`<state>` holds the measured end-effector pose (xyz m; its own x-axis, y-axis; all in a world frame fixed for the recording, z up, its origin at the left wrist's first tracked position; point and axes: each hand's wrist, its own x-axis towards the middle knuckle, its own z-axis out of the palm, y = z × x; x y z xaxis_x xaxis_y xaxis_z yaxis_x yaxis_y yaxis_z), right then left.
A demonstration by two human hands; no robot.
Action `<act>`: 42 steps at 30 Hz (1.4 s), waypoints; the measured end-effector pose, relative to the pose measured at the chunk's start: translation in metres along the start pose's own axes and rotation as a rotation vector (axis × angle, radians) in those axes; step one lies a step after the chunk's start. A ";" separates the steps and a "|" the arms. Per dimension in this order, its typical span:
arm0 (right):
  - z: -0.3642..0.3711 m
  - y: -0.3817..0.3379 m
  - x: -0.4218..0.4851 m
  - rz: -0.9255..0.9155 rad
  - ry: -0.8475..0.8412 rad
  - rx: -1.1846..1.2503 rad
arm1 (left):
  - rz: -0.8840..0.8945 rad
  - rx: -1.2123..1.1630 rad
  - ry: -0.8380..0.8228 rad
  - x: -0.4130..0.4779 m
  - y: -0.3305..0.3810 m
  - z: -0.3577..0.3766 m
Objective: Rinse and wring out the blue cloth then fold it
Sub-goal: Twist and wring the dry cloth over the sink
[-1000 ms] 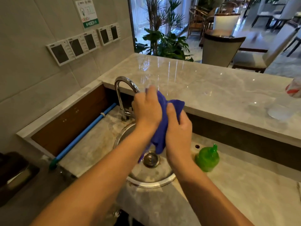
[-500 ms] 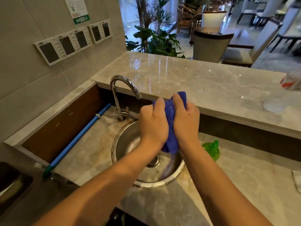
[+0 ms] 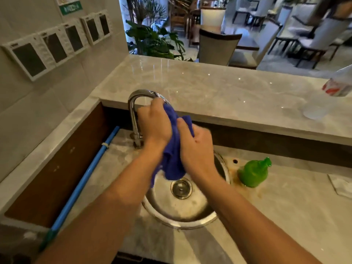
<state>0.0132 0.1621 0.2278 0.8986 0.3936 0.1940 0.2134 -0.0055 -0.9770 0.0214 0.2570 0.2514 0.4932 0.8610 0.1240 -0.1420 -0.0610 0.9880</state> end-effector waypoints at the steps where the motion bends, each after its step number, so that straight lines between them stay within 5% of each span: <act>1: -0.003 -0.002 0.015 0.038 0.034 -0.029 | 0.018 0.016 -0.043 -0.012 -0.008 -0.001; 4: -0.010 -0.010 0.043 0.091 0.102 0.039 | 0.060 0.026 -0.201 -0.041 -0.017 -0.006; 8: 0.014 0.007 0.003 -0.038 0.042 0.028 | -0.081 -0.061 -0.041 0.017 -0.012 -0.002; 13: -0.007 -0.004 0.040 0.074 0.168 0.014 | 0.091 0.108 -0.183 -0.037 -0.027 -0.004; 17: 0.012 0.006 0.005 0.013 0.124 0.071 | -0.021 0.039 -0.038 0.012 -0.014 0.005; 20: -0.008 -0.008 0.040 0.068 0.143 -0.161 | 0.073 -0.003 -0.156 -0.025 -0.023 0.007; 22: -0.015 -0.008 0.049 0.025 0.142 -0.131 | 0.100 0.010 -0.233 -0.035 -0.021 0.006; 26: 0.005 0.003 0.019 0.045 0.150 -0.074 | 0.051 0.009 -0.094 0.005 -0.008 0.010; 31: -0.018 -0.018 0.050 0.087 0.202 -0.067 | 0.289 0.130 -0.259 -0.042 -0.010 0.004; 35: 0.001 -0.006 0.020 -0.001 0.152 -0.143 | 0.185 0.129 -0.083 0.008 0.007 0.011; 40: -0.022 -0.024 0.048 0.044 0.171 -0.156 | 0.285 0.170 -0.254 -0.034 -0.008 0.009; 42: -0.006 -0.015 0.028 -0.007 0.128 -0.208 | 0.188 0.159 -0.197 -0.005 0.003 0.012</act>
<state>0.0376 0.1680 0.2487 0.9352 0.2744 0.2237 0.2825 -0.1975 -0.9387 0.0291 0.2464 0.2553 0.6300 0.7139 0.3057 -0.1180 -0.3011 0.9463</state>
